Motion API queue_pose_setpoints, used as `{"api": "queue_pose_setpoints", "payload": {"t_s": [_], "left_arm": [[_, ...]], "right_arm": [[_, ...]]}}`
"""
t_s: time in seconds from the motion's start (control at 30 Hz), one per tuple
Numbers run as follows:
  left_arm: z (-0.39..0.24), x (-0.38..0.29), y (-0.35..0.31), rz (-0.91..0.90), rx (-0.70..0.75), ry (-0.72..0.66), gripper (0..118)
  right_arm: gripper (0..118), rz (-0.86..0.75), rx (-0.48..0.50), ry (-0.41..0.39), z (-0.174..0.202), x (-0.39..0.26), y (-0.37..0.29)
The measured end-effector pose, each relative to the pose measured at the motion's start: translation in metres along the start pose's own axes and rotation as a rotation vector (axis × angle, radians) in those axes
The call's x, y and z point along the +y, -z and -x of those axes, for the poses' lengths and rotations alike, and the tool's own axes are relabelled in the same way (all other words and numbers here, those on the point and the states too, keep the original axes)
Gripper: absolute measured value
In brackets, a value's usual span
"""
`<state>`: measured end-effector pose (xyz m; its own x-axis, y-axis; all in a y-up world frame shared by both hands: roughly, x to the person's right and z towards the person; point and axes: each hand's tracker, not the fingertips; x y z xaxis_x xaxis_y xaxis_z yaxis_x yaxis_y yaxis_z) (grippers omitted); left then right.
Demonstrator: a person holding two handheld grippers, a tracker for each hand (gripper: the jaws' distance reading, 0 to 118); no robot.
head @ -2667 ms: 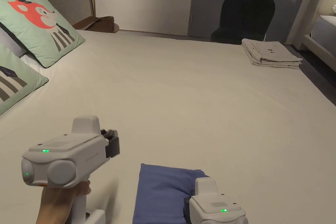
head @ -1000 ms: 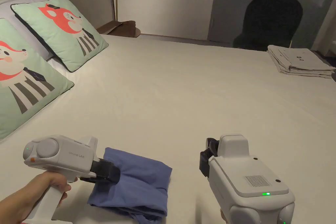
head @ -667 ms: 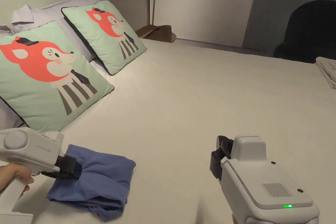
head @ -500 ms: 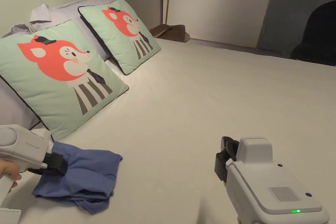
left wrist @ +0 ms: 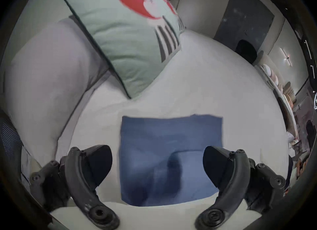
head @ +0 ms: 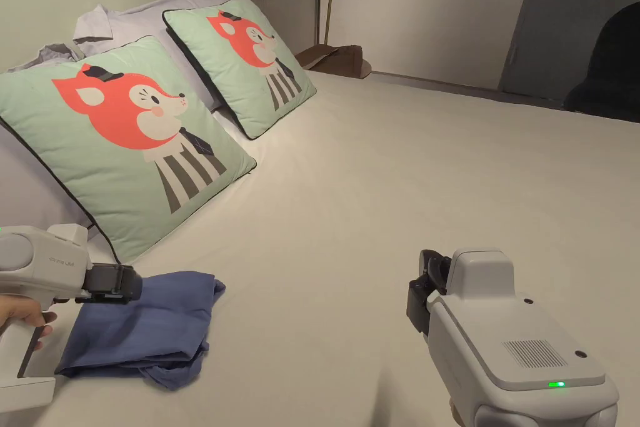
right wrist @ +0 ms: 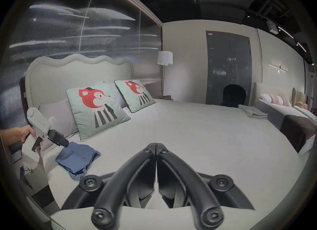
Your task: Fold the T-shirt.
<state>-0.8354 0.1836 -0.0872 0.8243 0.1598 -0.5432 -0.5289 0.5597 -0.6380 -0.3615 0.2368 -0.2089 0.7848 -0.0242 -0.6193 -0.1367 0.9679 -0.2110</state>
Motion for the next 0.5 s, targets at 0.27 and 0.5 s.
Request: {"api": "queue_pose_setpoints", "payload": {"t_s": [0.27, 0.5], "left_arm": [[-0.113, -0.007, -0.102, -0.374, 0.008, 0.102, 107], [-0.231, -0.046, -0.173, -0.689, -0.047, 0.222, 107]], "right_arm": [[0, -0.094, -0.053, -0.001, -0.039, 0.023, -0.059], [0, -0.174, -0.12, -0.011, -0.089, 0.037, -0.119]]}}
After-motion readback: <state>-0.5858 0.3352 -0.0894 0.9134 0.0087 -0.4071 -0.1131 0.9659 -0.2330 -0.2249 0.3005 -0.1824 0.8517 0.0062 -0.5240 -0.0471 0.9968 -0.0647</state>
